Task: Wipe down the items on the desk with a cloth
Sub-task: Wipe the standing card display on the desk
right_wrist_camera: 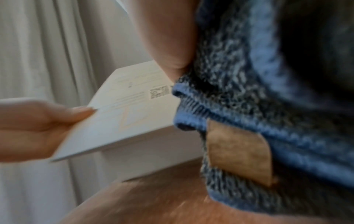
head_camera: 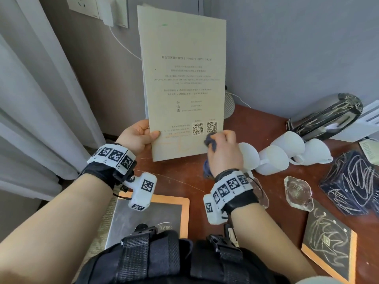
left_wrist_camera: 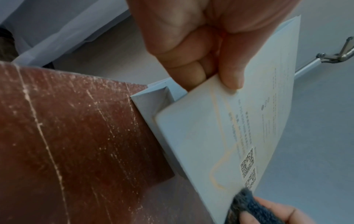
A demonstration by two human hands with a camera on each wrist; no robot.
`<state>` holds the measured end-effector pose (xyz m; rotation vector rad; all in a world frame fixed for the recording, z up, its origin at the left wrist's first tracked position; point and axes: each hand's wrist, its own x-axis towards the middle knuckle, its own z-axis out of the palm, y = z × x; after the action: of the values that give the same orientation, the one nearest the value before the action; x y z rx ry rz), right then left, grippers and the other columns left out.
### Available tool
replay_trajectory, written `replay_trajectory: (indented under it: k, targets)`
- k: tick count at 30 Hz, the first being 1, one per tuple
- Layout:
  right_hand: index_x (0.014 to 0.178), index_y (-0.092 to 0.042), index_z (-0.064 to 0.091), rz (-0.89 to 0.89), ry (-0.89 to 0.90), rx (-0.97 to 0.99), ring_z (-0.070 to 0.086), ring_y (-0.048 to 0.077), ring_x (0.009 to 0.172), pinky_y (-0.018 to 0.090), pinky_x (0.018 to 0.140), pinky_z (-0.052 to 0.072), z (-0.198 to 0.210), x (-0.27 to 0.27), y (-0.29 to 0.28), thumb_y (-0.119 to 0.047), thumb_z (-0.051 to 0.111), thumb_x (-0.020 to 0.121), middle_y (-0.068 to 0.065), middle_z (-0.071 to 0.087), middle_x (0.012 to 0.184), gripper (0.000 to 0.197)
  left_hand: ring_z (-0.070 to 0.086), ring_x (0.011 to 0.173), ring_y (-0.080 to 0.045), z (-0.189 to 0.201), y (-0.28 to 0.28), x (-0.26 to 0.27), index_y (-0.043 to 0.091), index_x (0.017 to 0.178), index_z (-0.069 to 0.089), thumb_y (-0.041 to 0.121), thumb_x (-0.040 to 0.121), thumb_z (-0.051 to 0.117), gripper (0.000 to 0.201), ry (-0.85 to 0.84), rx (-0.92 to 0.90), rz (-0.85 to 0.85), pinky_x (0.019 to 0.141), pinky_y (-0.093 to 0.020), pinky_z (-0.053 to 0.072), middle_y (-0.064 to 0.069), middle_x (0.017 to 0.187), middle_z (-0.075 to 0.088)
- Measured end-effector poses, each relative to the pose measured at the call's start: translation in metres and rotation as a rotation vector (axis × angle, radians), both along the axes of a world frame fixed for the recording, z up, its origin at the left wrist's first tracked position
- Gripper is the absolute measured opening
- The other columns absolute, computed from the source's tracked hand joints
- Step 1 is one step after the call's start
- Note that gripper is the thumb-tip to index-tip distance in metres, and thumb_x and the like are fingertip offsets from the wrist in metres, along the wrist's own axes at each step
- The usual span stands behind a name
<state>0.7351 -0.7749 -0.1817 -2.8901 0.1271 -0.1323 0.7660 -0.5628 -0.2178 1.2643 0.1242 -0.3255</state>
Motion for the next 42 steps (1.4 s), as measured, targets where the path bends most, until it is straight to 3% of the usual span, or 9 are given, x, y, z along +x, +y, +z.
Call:
replay_trajectory:
  k: [5,11,13,16,20,26,31,35,42]
  targets:
    - [0.11,-0.015,0.057,0.351,0.123,-0.04,0.055,0.029,0.096,0.037,0.073,0.046,-0.013,-0.015,0.032,-0.022,0.048,0.093,0.003,0.045,0.122,0.02,0.069,0.079,-0.007,-0.002,-0.002,0.0,0.013,0.104,0.056,-0.004,0.094,0.042,0.024,0.004,-0.006,-0.001,0.078,-0.029,0.055,0.009,0.08,0.073]
    - [0.112,-0.016,0.059,0.02,0.012,0.066,0.055,0.027,0.102,0.034,0.077,0.044,-0.011,-0.008,0.004,-0.02,0.055,0.09,0.004,0.045,0.126,0.022,0.07,0.081,-0.01,0.001,-0.006,-0.004,0.01,0.111,0.055,-0.005,0.094,0.041,0.027,0.02,-0.1,0.022,0.068,-0.025,0.058,0.004,0.084,0.074]
    - [0.113,-0.016,0.058,0.013,0.019,0.037,0.055,0.027,0.102,0.034,0.077,0.044,-0.01,-0.01,0.005,-0.021,0.054,0.091,0.004,0.045,0.127,0.023,0.07,0.08,-0.01,0.002,-0.008,-0.005,0.01,0.109,0.055,-0.005,0.094,0.041,0.026,0.016,-0.106,0.019,0.067,-0.024,0.057,0.004,0.083,0.074]
    - [0.113,-0.017,0.056,0.229,0.108,-0.022,0.054,0.028,0.1,0.036,0.077,0.045,-0.011,-0.02,0.029,-0.023,0.051,0.091,0.004,0.045,0.125,0.023,0.07,0.075,-0.008,0.001,-0.01,-0.006,0.011,0.104,0.055,-0.005,0.094,0.04,0.025,0.006,-0.104,0.008,0.066,-0.023,0.058,0.006,0.078,0.073]
    - [0.096,-0.013,0.063,0.505,0.037,-0.018,0.059,0.031,0.077,0.03,0.055,0.042,-0.016,-0.027,0.051,-0.016,0.065,0.081,0.008,0.055,0.105,0.015,0.07,0.073,-0.01,0.003,-0.007,-0.01,0.012,0.106,0.055,-0.003,0.095,0.04,0.024,-0.004,-0.086,-0.013,0.065,-0.026,0.058,0.004,0.078,0.073]
    - [0.112,-0.015,0.057,0.172,0.019,0.054,0.054,0.025,0.105,0.033,0.076,0.045,0.002,-0.007,0.022,-0.021,0.055,0.09,0.002,0.044,0.128,0.023,0.07,0.076,-0.012,0.004,-0.008,-0.008,0.02,0.106,0.056,0.005,0.096,0.042,0.023,0.005,-0.047,-0.018,0.074,-0.038,0.056,0.007,0.083,0.073]
    - [0.109,-0.014,0.059,0.335,0.031,0.028,0.054,0.025,0.1,0.033,0.072,0.046,0.003,-0.015,0.038,-0.02,0.056,0.089,0.004,0.048,0.122,0.021,0.069,0.078,-0.011,0.004,-0.007,-0.01,0.023,0.103,0.057,0.009,0.097,0.042,0.021,0.003,-0.056,0.024,0.072,-0.036,0.057,0.008,0.084,0.073]
    - [0.093,-0.009,0.065,0.532,-0.002,0.053,0.06,0.03,0.08,0.028,0.058,0.046,-0.005,-0.019,0.054,-0.009,0.07,0.075,0.01,0.058,0.101,0.018,0.065,0.087,-0.02,0.004,-0.003,-0.012,0.019,0.101,0.058,0.016,0.099,0.038,0.02,0.0,-0.02,0.018,0.078,-0.04,0.054,-0.001,0.095,0.069]
    - [0.111,-0.016,0.059,0.218,-0.002,0.061,0.054,0.024,0.102,0.034,0.073,0.046,0.005,-0.005,0.026,-0.02,0.057,0.089,0.003,0.046,0.125,0.022,0.064,0.084,-0.016,0.008,-0.011,-0.01,0.022,0.099,0.054,0.007,0.099,0.037,0.023,0.0,-0.004,0.013,0.065,-0.027,0.058,0.0,0.095,0.065]
